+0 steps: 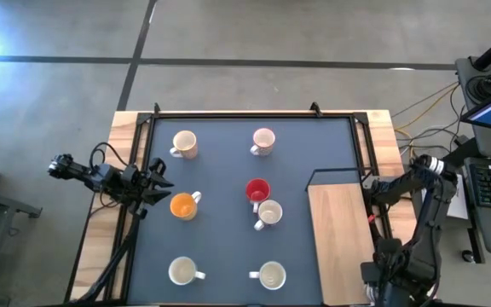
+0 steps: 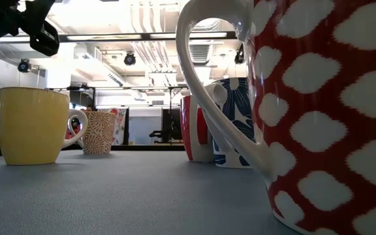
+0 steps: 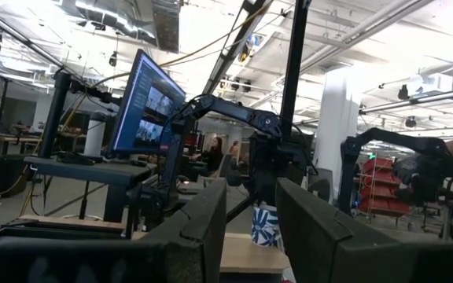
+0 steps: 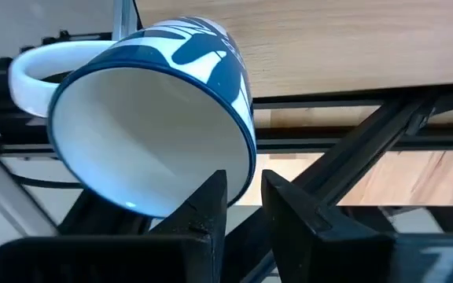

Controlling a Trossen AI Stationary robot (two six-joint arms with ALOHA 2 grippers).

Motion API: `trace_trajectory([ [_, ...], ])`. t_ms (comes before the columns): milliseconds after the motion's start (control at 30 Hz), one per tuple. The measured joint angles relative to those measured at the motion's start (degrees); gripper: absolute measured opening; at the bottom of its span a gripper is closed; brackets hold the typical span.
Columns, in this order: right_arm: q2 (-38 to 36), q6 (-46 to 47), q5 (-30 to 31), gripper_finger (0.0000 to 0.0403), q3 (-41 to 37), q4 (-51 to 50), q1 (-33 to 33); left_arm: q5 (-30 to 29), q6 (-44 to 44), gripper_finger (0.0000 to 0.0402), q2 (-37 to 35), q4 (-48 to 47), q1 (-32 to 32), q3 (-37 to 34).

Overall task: Place coffee mugs
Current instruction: Put the red pattern mug on the shelf

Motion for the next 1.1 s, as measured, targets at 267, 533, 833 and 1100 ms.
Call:
trace_trajectory([
  [267, -2.8, 5.2, 3.1, 0.007, 0.0, -0.3, -0.1, 0.0, 0.0, 0.0095, 0.0, 0.0, 0.0, 0.0],
  [533, -4.4, 4.0, 19.1, 0.0069, 0.0, -0.1, -2.8, 0.0, 0.0, 0.0095, 0.0, 0.0, 0.0, 0.0],
  [833, -4.2, 0.8, 44.5, 0.007, 0.0, 0.9, -14.3, 0.0, 0.0, 0.0095, 0.0, 0.0, 0.0, 0.0],
  [1100, -2.8, 4.8, 45.8, 0.0068, 0.0, 11.5, -28.4, 0.0, 0.0, 0.0095, 0.0, 0.0, 0.0, 0.0],
])
